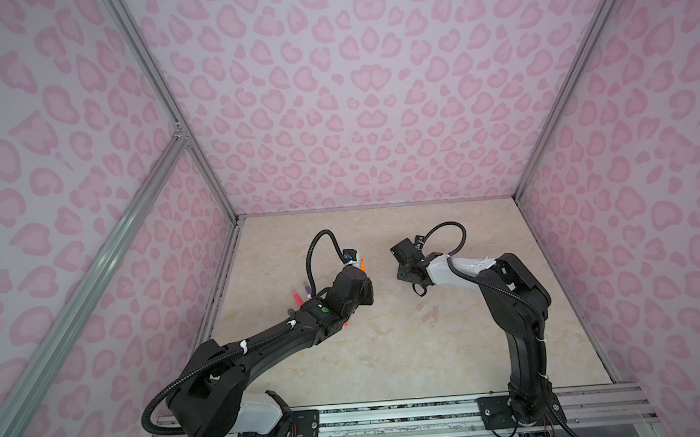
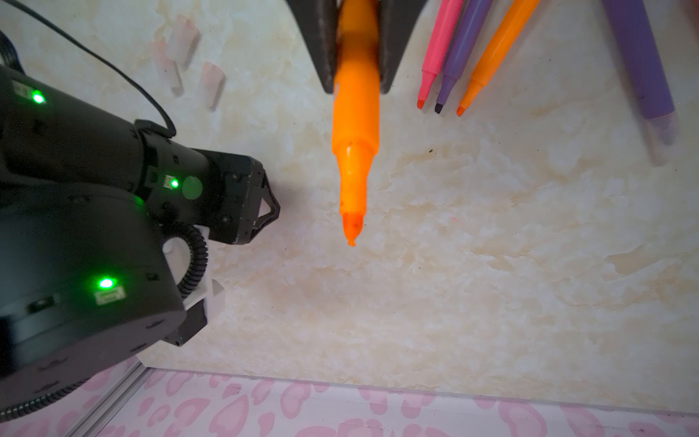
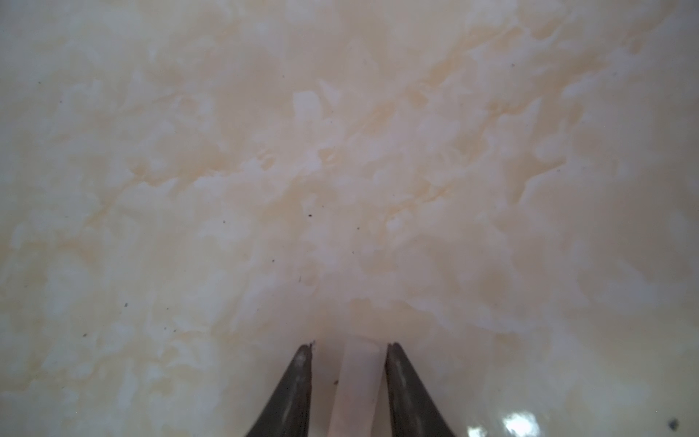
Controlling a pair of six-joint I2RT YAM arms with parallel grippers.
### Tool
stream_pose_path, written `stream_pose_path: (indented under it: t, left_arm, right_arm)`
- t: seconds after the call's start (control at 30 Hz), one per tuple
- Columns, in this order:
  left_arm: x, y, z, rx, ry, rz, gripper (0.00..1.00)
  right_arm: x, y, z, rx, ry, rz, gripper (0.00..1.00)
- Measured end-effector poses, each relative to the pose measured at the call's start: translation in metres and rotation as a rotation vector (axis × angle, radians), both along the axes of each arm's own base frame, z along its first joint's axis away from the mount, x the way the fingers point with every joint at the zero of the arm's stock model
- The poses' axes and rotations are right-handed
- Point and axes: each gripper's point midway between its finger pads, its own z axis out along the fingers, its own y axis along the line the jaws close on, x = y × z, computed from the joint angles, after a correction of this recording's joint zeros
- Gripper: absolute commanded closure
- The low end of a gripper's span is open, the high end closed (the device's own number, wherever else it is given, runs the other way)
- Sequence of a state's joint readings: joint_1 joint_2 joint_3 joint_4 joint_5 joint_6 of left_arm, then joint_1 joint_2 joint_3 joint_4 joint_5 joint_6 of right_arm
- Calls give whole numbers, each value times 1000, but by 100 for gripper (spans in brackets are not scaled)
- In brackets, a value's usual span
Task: Insert the pens into the pen caps
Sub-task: 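Close the right gripper around the pink cap while the left holds the marker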
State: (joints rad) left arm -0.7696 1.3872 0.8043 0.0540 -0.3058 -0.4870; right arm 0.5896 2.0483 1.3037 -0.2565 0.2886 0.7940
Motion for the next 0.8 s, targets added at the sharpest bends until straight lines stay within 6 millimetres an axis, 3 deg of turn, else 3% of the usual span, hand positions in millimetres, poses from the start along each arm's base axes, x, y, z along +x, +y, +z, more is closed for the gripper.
stream_pose_path:
  t: [0.33,0.63,0.7,0.8]
  left_arm:
    - [0,0,0,0,0,0,97]
    - [0,0,0,1,1,0,97]
    - [0,0,0,1,1,0,97]
    - [0,0,0,0,1,-1,97]
  right_arm:
    - [-1,3,-1,-6,-6,5,77]
    - [-6,4,-1,-7,-3,10,74]
    - [-6,5,-1,-7,-4,12,82]
    - [-6,3,-1,-15,-10,8,88]
